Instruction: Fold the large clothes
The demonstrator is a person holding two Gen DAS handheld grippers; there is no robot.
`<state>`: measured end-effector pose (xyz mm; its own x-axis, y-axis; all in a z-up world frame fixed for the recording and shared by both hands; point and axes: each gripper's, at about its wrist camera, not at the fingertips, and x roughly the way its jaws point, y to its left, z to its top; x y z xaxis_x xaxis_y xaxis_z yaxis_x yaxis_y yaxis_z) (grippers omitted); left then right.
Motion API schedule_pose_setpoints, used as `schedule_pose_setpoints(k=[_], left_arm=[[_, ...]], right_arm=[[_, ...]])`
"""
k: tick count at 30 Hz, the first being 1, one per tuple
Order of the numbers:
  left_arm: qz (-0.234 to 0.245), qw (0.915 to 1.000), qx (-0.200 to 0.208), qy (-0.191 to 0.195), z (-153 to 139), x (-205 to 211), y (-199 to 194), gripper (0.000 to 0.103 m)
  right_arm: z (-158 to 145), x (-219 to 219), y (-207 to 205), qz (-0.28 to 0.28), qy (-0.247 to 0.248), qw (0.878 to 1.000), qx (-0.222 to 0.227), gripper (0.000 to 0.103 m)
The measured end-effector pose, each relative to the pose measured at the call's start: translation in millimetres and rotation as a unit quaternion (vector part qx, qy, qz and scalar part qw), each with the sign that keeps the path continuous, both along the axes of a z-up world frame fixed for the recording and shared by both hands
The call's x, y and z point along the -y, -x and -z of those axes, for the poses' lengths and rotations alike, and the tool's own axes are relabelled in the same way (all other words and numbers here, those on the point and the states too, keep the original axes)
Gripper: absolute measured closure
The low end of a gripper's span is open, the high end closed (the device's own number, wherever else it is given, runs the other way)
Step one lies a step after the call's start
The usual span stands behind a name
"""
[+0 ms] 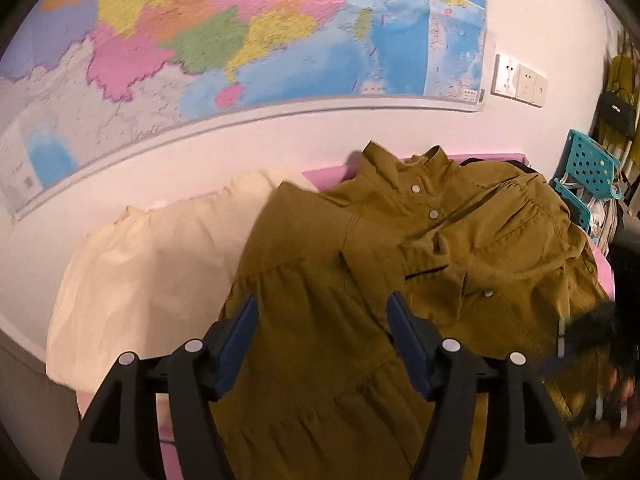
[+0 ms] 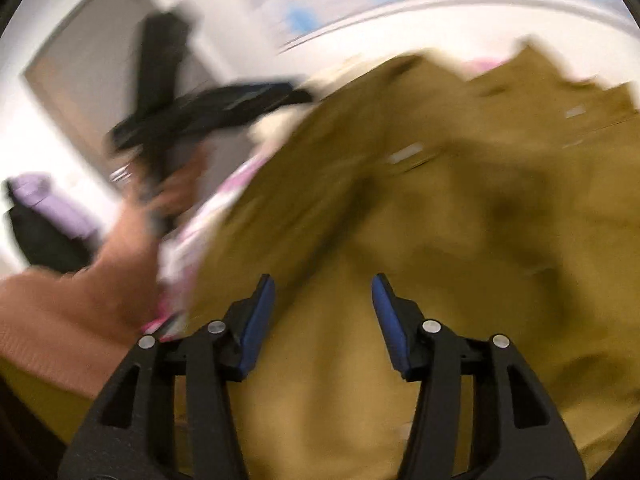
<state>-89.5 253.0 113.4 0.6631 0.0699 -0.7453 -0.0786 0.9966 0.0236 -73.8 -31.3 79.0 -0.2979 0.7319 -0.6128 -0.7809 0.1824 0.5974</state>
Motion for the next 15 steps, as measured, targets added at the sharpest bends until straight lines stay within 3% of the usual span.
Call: schedule_pose_setpoints(k=[5,8,10,12,15], left_arm=[[-0.002,0.9997,-0.007,0.024,7.0,0.7,12.1,0.038],[0.001,0.9997,-0.005,0.023,8.6,3.7,19.9,0.036],[0.003,0.9997,-0.001,0.022,6.0,5.3,23.8,0.036],[0.001,0.9996,0.003,0.027,-0.2,3.4,26.2,0.036],[-0.003,0.9974,0.032,0.064,-28.4,-7.9,32.6,0.036]], right_arm=[[23.1,-32.4,43.5,-0.072,-0.006,0.995,-0.069,0.052],[28.0,-45.7,62.9,-0.085,-0.001,0.994,-0.063,0.055],[28.4,-52.4,63.2,-0.083,0.006,0.994,-0.064,0.096],[6.3,-44.4,54.7,-0.069,-0.030,0.994,-0.081,0.100],[-55.7,-25.1,30.0,-0.029,-0.086,0.995,-0.033,0.100]])
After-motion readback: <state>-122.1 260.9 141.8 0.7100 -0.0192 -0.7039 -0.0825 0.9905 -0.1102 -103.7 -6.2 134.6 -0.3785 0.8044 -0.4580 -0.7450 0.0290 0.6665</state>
